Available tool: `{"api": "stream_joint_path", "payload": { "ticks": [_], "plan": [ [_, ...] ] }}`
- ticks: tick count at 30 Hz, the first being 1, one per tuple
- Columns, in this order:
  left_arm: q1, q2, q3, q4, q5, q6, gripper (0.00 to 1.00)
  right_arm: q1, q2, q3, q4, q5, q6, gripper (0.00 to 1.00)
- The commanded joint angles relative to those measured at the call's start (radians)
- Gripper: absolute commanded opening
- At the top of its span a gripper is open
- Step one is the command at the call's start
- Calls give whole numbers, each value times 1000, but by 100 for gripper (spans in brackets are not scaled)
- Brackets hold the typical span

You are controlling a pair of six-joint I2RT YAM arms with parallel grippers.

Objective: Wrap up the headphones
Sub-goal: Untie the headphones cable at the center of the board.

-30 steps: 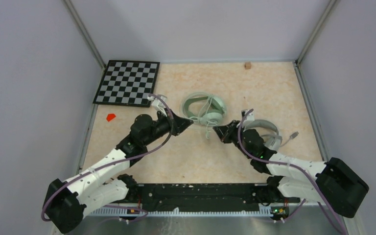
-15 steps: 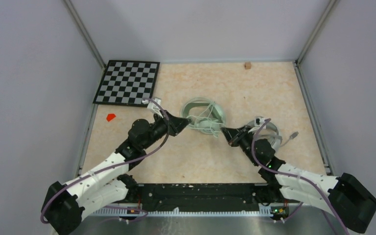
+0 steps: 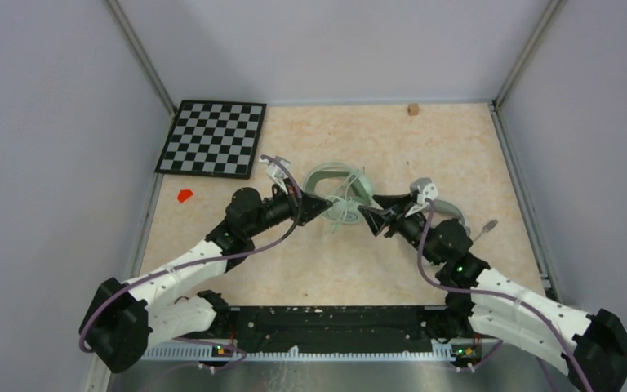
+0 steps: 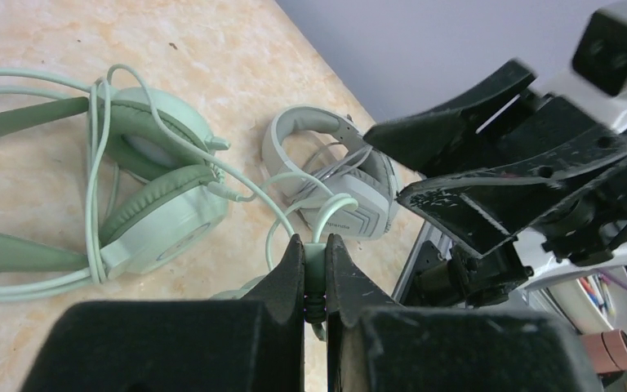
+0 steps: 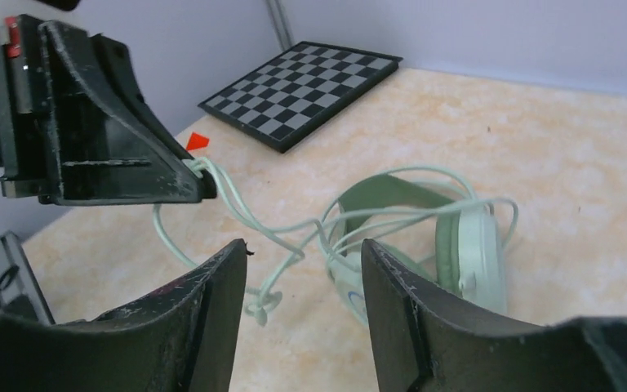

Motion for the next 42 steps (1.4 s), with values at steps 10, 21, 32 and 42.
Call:
{"api": "stream_joint_path", "payload": {
  "ticks": [10,21,32,42],
  "plan": [
    [4,25,96,-2,112,86,0,-6,223,144,95,-261,-606,56],
    [4,42,115,-29,140,95,0,-5,310,137,366,-258,-553,48],
    [4,33,144,-133,133,96,0,-7,358,157,422,135,-783,31],
    [4,43,153,-122,144,99,0,-12,302,116,324,-263,-708,39]
  ]
}}
